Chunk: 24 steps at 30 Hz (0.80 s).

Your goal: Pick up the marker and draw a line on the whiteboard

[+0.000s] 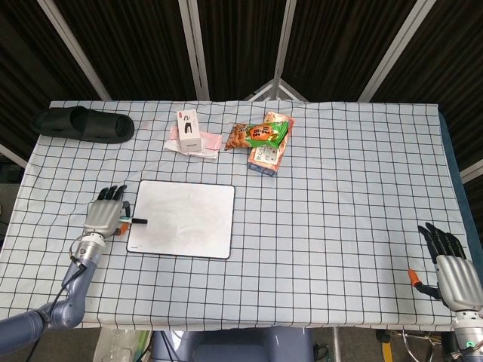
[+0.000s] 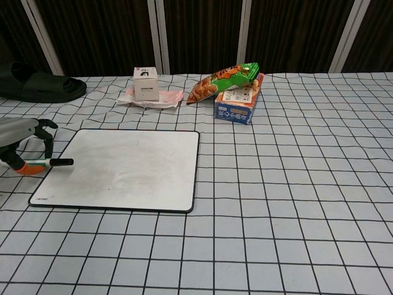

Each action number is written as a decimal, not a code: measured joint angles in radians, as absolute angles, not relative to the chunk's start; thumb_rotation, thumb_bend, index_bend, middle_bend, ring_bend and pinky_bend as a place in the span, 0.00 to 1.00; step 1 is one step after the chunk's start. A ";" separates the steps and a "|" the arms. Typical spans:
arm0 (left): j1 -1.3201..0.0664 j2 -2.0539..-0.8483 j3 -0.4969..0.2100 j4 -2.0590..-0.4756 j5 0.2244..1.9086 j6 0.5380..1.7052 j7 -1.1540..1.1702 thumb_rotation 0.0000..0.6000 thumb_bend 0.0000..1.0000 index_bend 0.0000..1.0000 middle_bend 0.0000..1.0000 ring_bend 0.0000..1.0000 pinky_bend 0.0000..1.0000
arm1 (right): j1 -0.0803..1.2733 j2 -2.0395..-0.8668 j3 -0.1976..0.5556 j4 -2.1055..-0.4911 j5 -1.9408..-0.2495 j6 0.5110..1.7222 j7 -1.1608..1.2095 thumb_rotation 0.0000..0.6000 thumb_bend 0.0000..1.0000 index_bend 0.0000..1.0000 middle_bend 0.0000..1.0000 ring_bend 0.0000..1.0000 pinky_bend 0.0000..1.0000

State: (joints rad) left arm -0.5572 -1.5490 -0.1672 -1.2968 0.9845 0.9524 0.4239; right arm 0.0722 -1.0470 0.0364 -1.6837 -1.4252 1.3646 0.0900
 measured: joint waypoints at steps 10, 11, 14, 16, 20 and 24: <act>-0.539 -1.511 -0.244 -1.462 1.024 1.026 0.247 1.00 0.60 0.66 0.10 0.00 0.01 | 0.072 -1.047 0.037 -1.686 -1.423 1.364 0.090 1.00 0.35 0.00 0.00 0.00 0.00; -0.537 -1.510 -0.255 -1.479 1.025 1.031 0.222 1.00 0.60 0.66 0.11 0.00 0.01 | 0.072 -1.047 0.037 -1.686 -1.422 1.363 0.090 1.00 0.35 0.00 0.00 0.00 0.00; -0.532 -1.511 -0.292 -1.533 1.024 1.041 0.125 1.00 0.60 0.67 0.11 0.00 0.03 | 0.073 -1.046 0.037 -1.686 -1.420 1.361 0.091 1.00 0.35 0.00 0.00 0.00 0.00; -0.533 -1.516 -0.318 -1.565 1.018 1.038 0.055 1.00 0.60 0.67 0.11 0.01 0.06 | 0.073 -1.046 0.038 -1.687 -1.419 1.359 0.092 1.00 0.35 0.00 0.00 0.00 0.00; -0.547 -1.552 -0.350 -1.583 1.018 1.020 -0.049 1.00 0.60 0.68 0.13 0.01 0.08 | 0.075 -1.045 0.039 -1.686 -1.417 1.356 0.096 1.00 0.35 0.00 0.00 0.00 0.00; -0.568 -1.608 -0.362 -1.543 1.049 0.990 -0.161 1.00 0.60 0.69 0.14 0.01 0.08 | 0.076 -1.045 0.039 -1.684 -1.418 1.354 0.100 1.00 0.35 0.00 0.00 0.00 0.00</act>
